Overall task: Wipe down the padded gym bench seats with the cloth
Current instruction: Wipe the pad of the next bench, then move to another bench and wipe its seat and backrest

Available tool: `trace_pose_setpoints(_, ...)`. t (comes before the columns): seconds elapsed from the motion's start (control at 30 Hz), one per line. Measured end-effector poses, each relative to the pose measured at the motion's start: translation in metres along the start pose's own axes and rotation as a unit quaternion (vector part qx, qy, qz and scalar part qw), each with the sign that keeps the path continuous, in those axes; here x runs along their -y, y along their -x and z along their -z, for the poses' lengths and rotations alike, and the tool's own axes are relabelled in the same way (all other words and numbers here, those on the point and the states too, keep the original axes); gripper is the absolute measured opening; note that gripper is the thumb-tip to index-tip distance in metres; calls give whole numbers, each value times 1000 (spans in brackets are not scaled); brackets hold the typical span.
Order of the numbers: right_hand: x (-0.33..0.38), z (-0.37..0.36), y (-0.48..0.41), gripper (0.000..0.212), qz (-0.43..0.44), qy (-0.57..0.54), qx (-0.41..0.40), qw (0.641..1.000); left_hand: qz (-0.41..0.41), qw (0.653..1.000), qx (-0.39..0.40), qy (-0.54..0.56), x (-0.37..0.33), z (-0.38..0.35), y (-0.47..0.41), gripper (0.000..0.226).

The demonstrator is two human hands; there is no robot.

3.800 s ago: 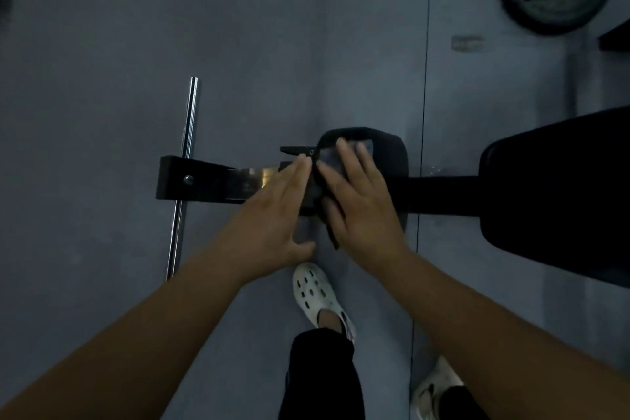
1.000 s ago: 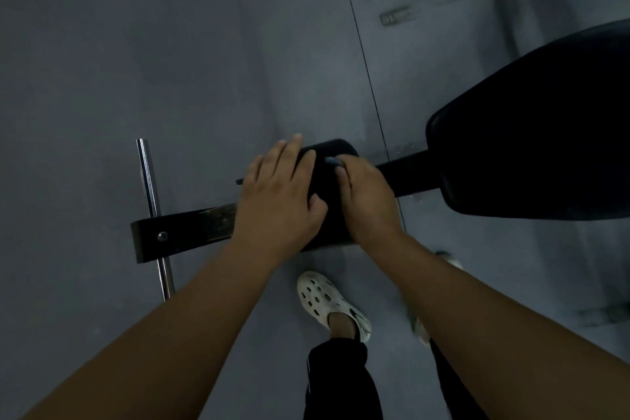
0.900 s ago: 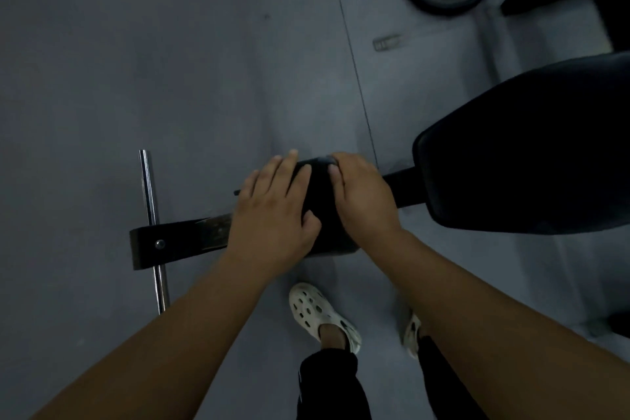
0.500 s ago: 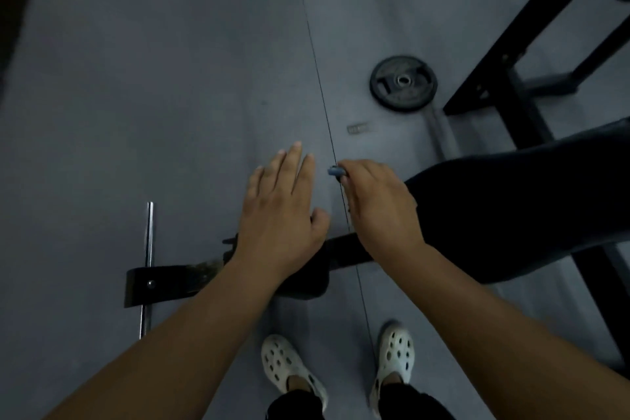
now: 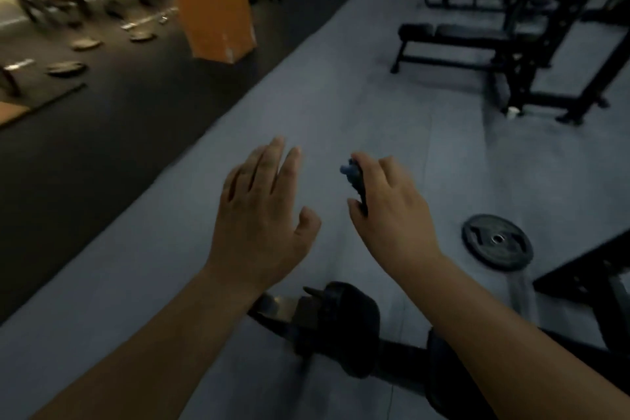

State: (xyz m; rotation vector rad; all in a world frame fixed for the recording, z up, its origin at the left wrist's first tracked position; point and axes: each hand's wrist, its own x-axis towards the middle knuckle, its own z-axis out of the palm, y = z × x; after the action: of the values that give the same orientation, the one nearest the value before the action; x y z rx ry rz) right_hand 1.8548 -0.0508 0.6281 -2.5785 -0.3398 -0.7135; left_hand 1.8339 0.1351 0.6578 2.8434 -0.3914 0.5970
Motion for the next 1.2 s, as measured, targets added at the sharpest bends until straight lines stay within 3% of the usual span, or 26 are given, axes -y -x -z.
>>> trace_pose_setpoints(0.17,151,-30,-7,73,78,-12,-13,997,34,998,-47,-34,118,85,74,73)
trace_pose_setpoints(0.37,374,-92,-1,72,151,-52,-18,987,95,990,-19,-106,285,178,175,74)
trace_pose_setpoints(0.5,479,-126,-11,70,192,-61,-4,979,141,983,-20,-118,376,221,214,77)
trace_pose_setpoints(0.8,585,-241,-87,71,215,-117,-4,970,161,977,-8,-140,534,235,187,75)
trace_pose_setpoints(1.0,644,-336,-157,64,178,-205,2,962,175,972,9,-156,638,240,140,72)
trace_pose_setpoints(1.2,698,-394,-245,63,211,-191,-27,958,156,973,-2,-171,745,255,84,71)
